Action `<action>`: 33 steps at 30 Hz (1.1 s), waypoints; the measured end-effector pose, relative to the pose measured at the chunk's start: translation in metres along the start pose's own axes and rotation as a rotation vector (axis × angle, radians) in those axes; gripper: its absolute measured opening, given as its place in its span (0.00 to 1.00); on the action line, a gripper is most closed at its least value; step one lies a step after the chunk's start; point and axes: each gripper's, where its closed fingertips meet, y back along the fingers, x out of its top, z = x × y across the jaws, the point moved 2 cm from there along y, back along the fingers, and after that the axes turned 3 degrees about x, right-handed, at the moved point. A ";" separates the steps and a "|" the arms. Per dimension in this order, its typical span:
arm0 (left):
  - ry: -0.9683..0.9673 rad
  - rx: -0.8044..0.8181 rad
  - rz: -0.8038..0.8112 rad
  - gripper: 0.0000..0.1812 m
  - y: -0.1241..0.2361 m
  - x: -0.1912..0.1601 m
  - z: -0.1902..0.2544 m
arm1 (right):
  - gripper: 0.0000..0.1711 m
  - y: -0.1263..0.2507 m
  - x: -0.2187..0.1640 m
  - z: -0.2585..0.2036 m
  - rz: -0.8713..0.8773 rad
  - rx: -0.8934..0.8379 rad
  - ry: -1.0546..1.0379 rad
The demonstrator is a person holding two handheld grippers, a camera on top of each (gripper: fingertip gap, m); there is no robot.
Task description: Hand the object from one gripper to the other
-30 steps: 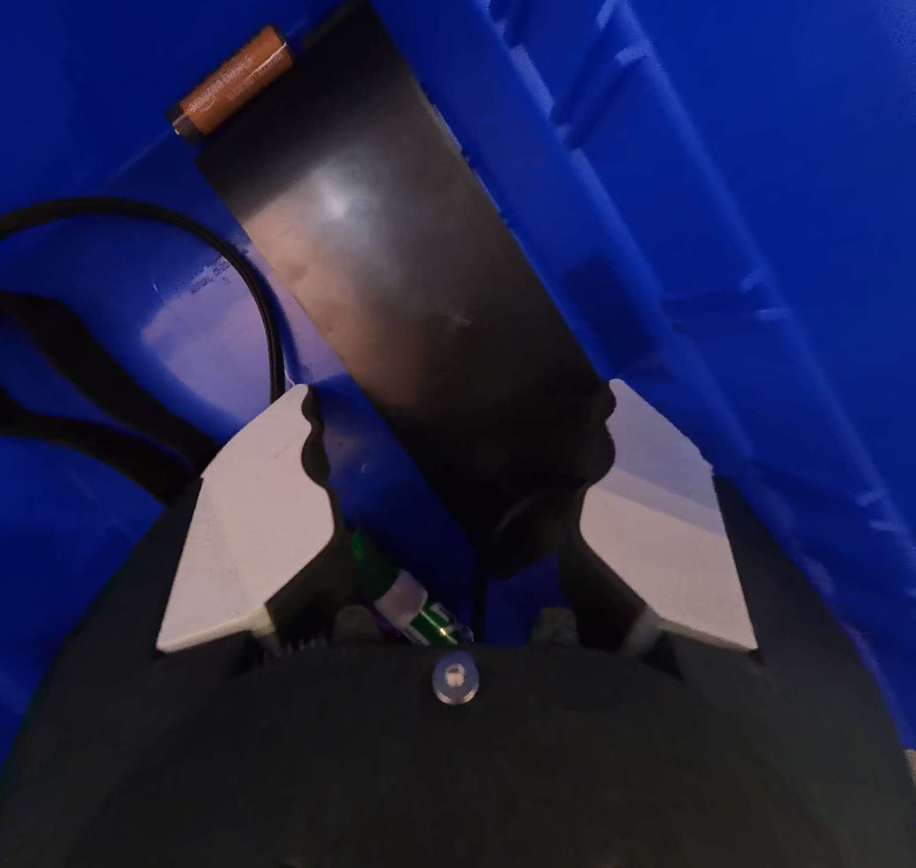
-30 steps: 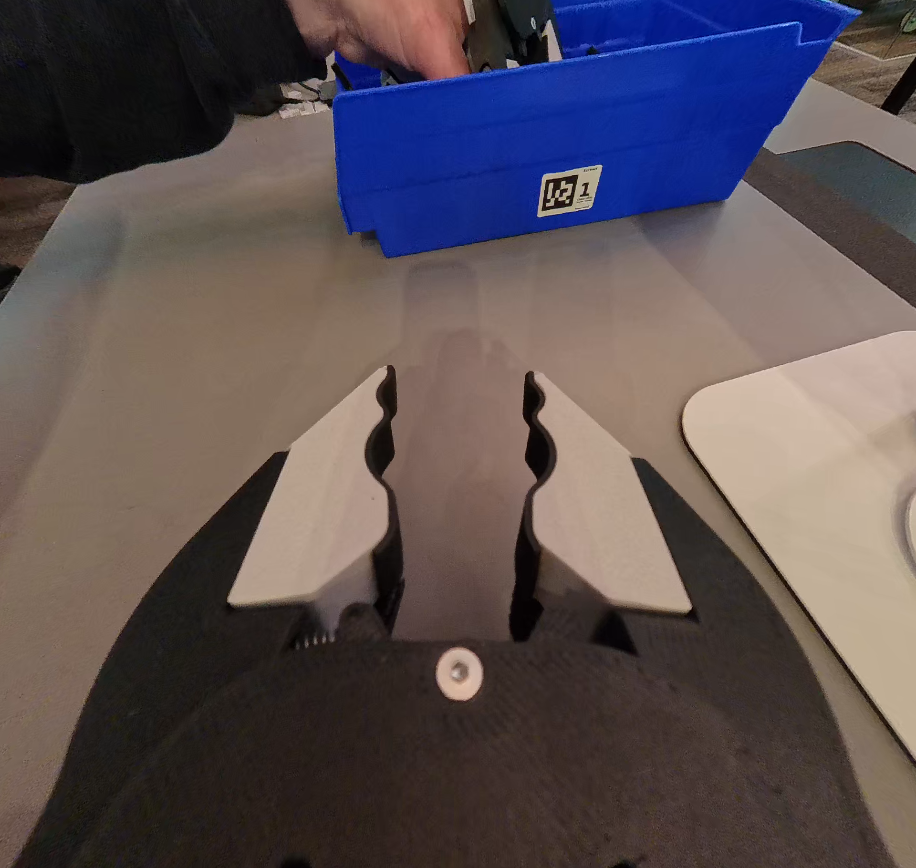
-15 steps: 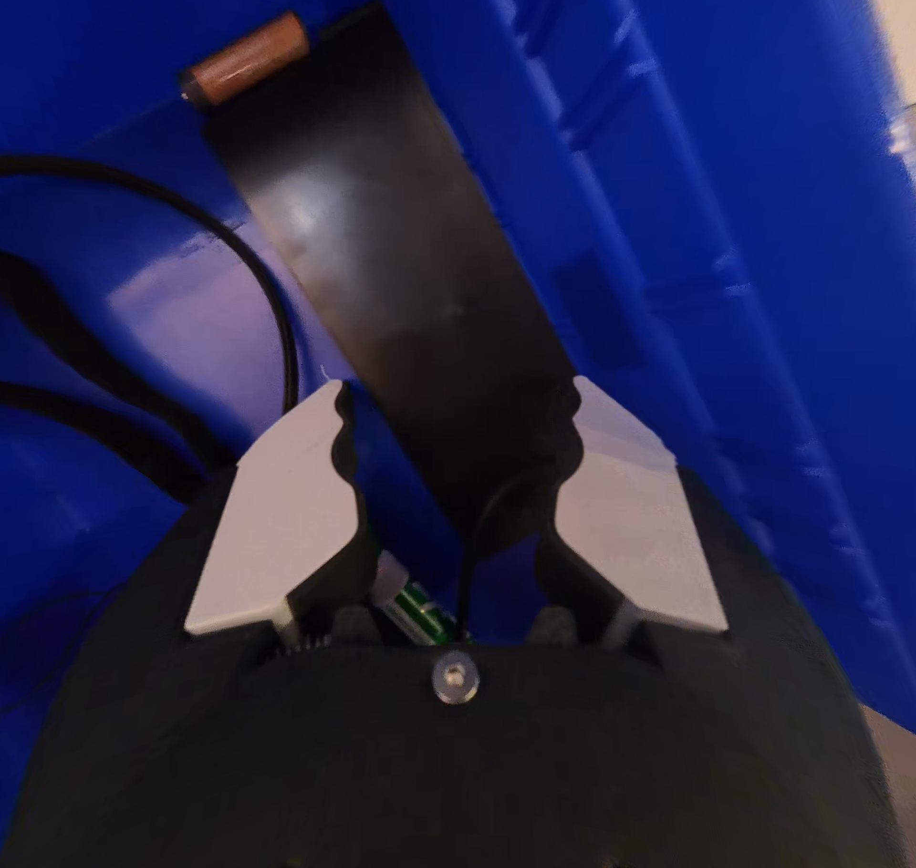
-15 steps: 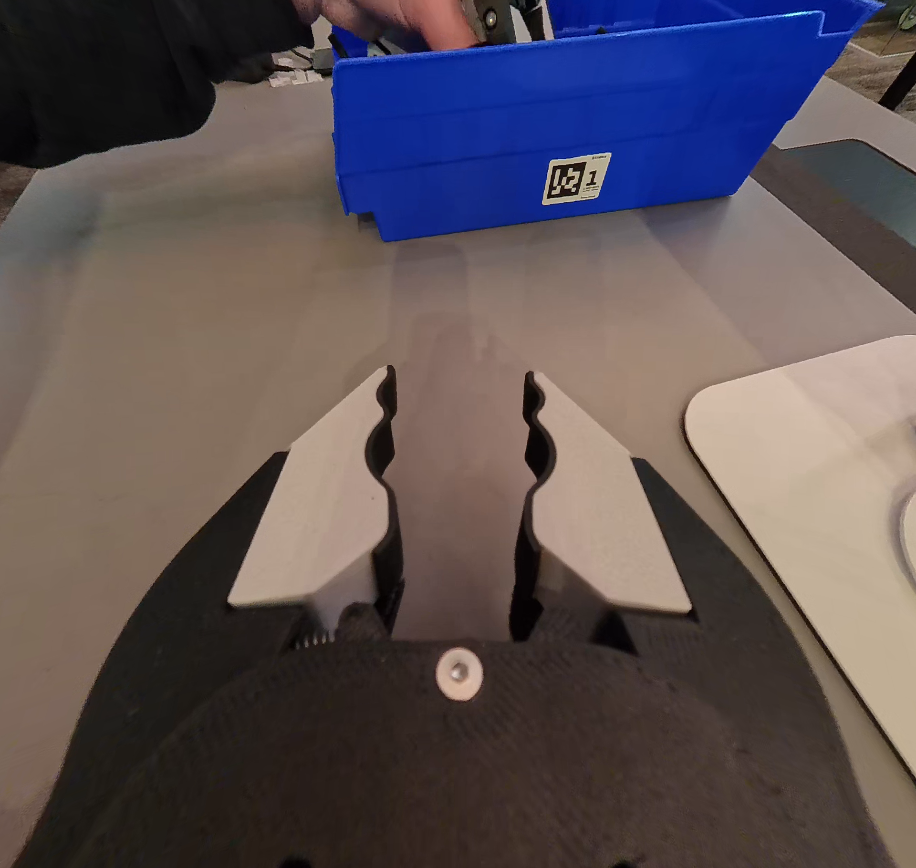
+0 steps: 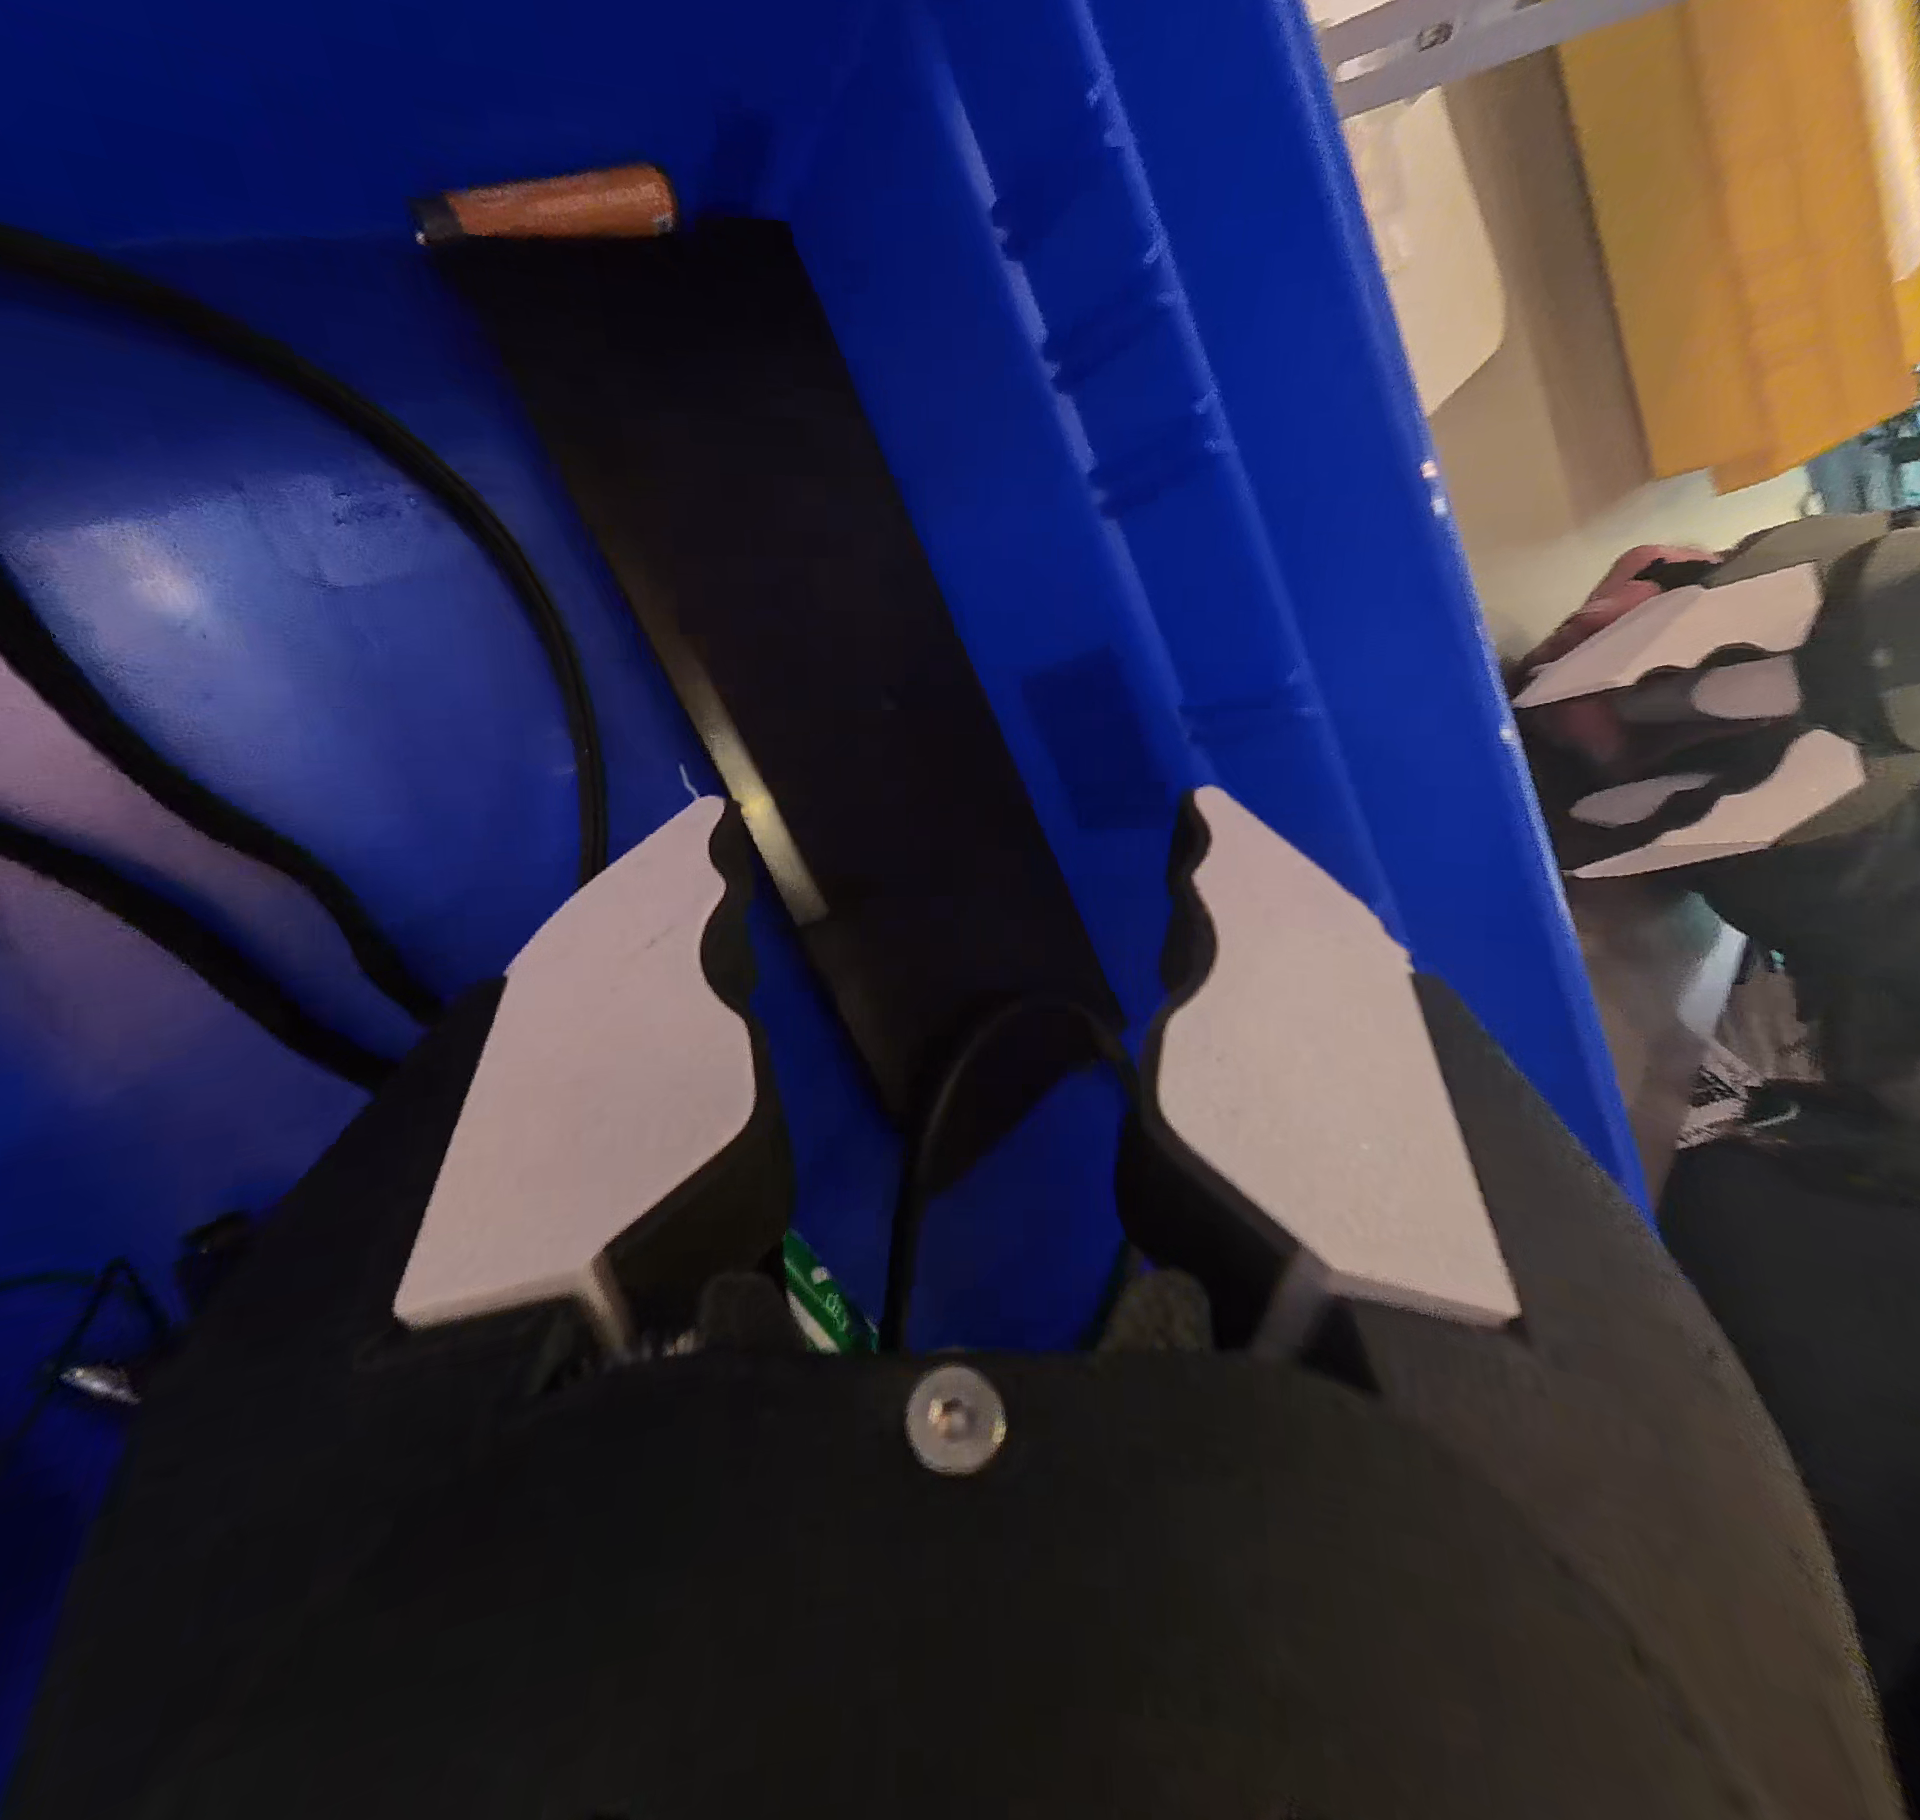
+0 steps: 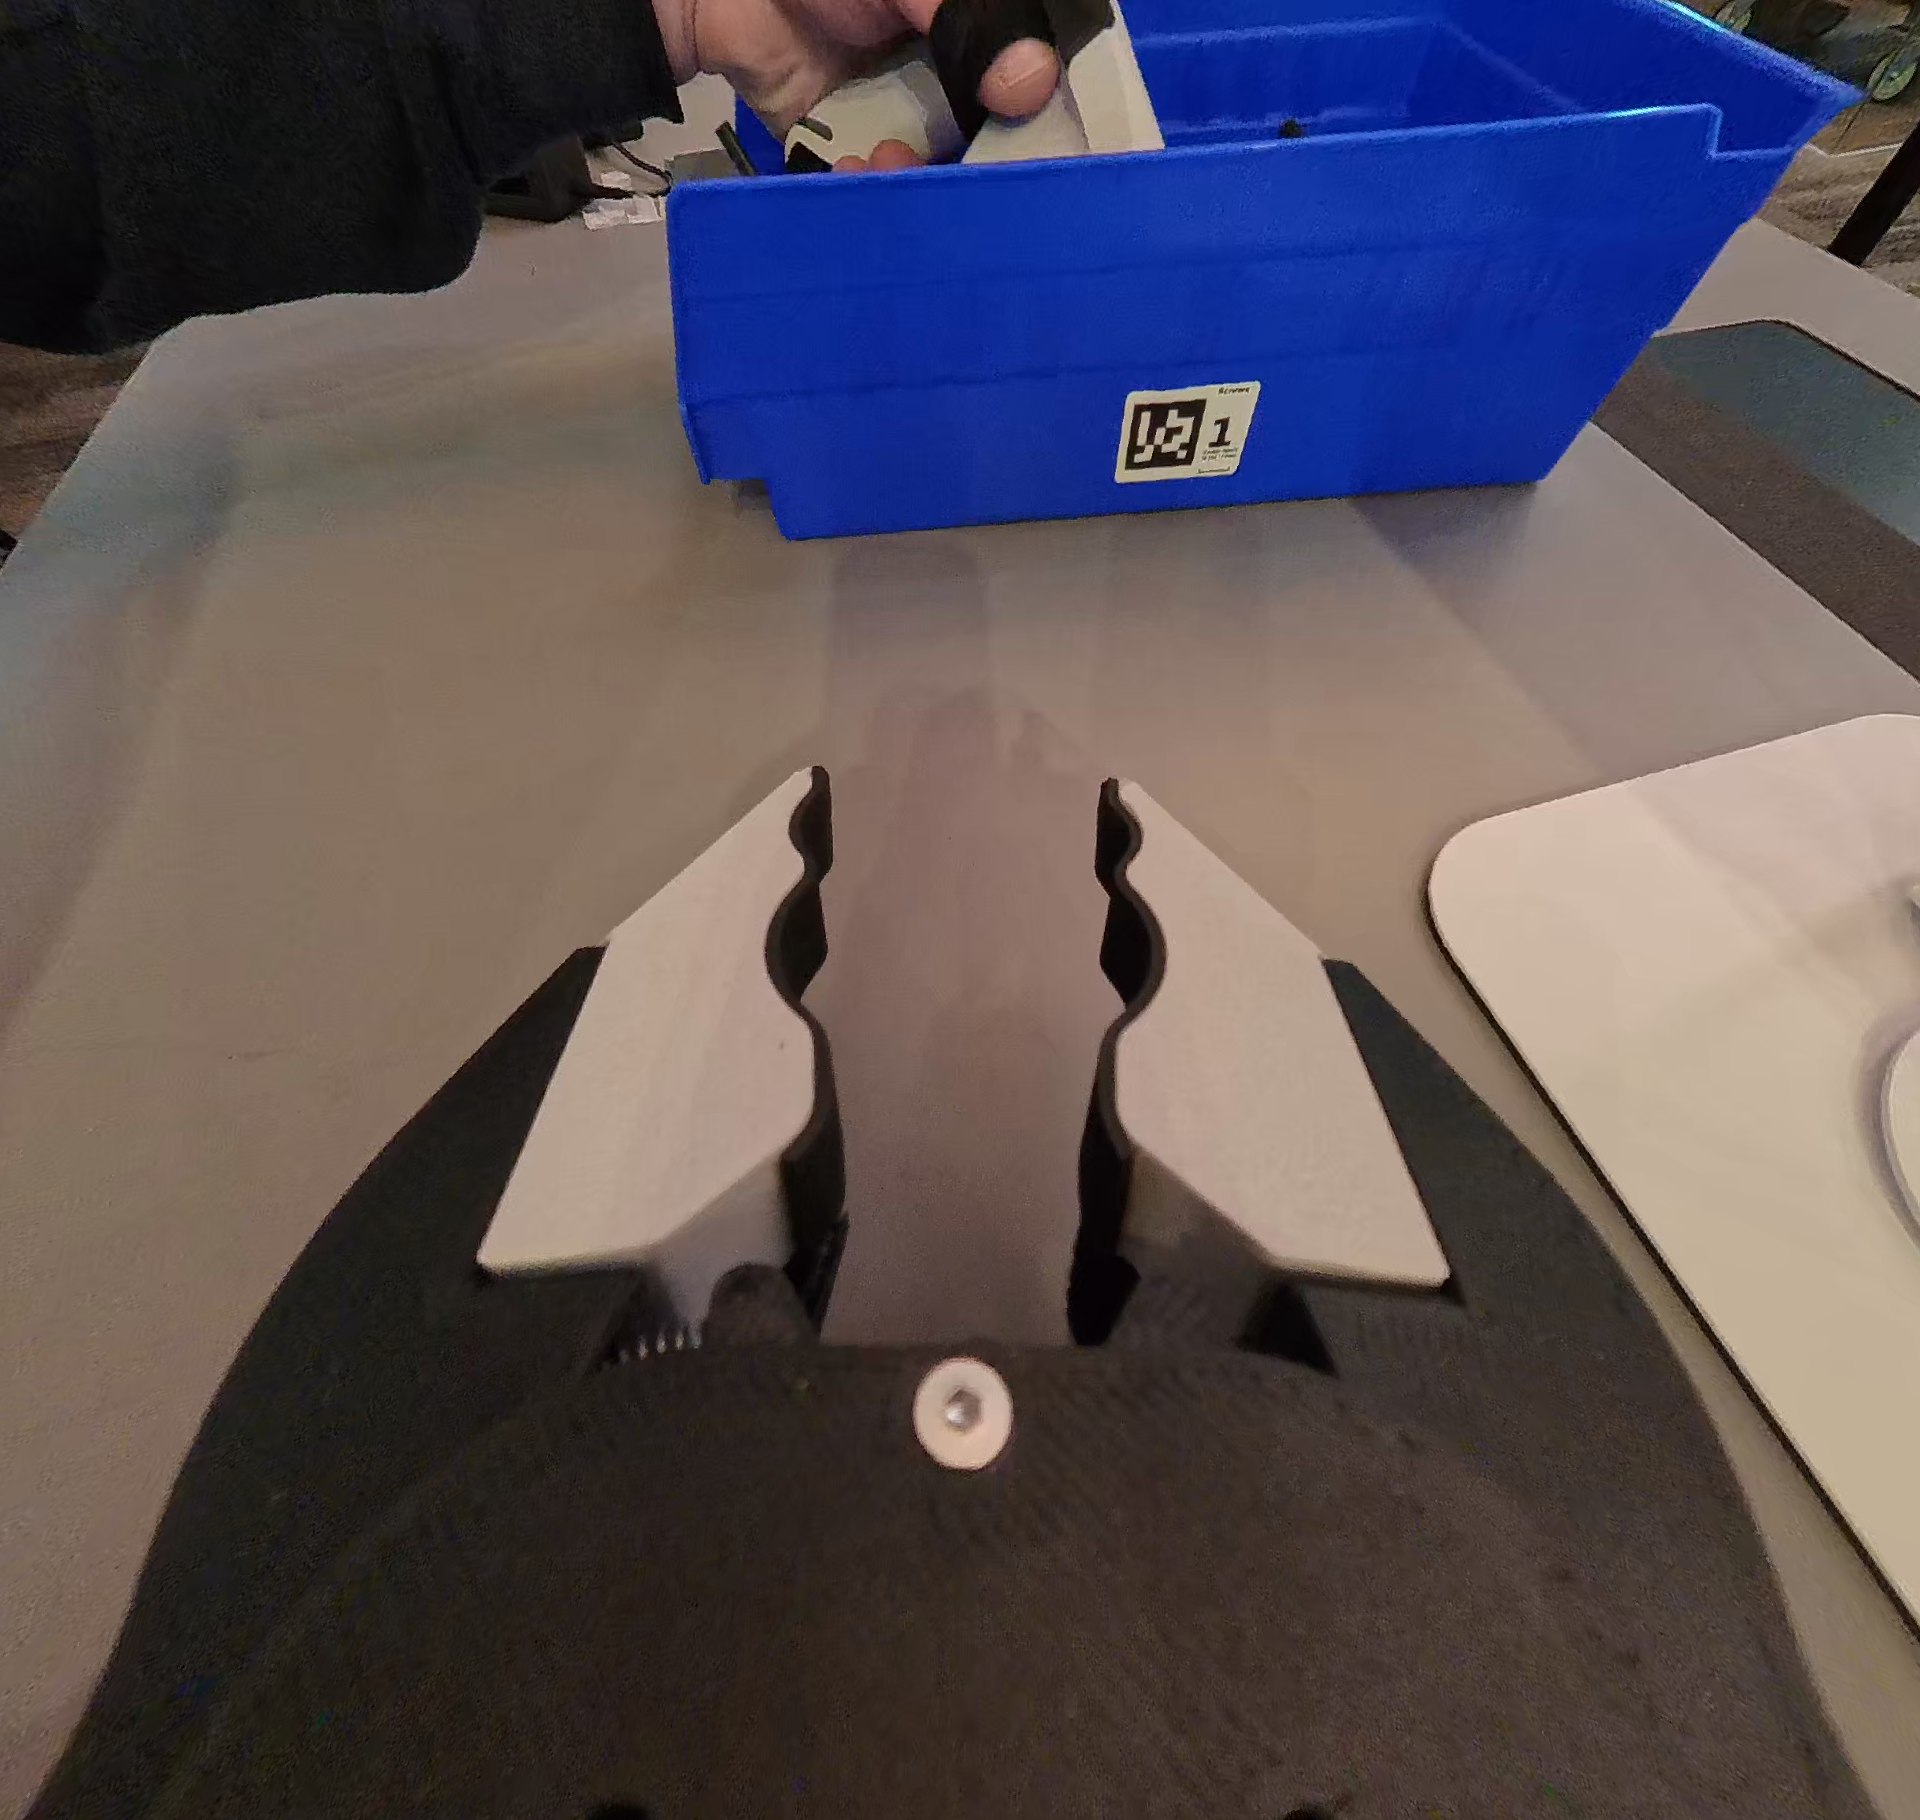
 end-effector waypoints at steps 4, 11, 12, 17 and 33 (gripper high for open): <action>0.006 -0.134 0.042 0.37 0.001 0.006 0.020 | 0.28 0.000 0.000 0.000 0.003 0.001 0.000; -0.052 -0.241 0.061 0.25 -0.005 0.008 0.050 | 0.28 0.002 0.001 0.000 0.014 0.003 -0.003; -0.063 -0.254 0.053 0.23 -0.007 0.008 0.055 | 0.28 0.002 0.001 0.000 0.015 0.003 -0.003; -0.149 -0.160 -0.054 0.18 -0.023 -0.004 0.061 | 0.28 0.003 0.002 0.000 0.023 0.003 -0.003; -0.325 -0.121 -0.253 0.06 -0.053 -0.038 0.091 | 0.29 -0.016 0.000 -0.007 -0.050 -0.003 0.078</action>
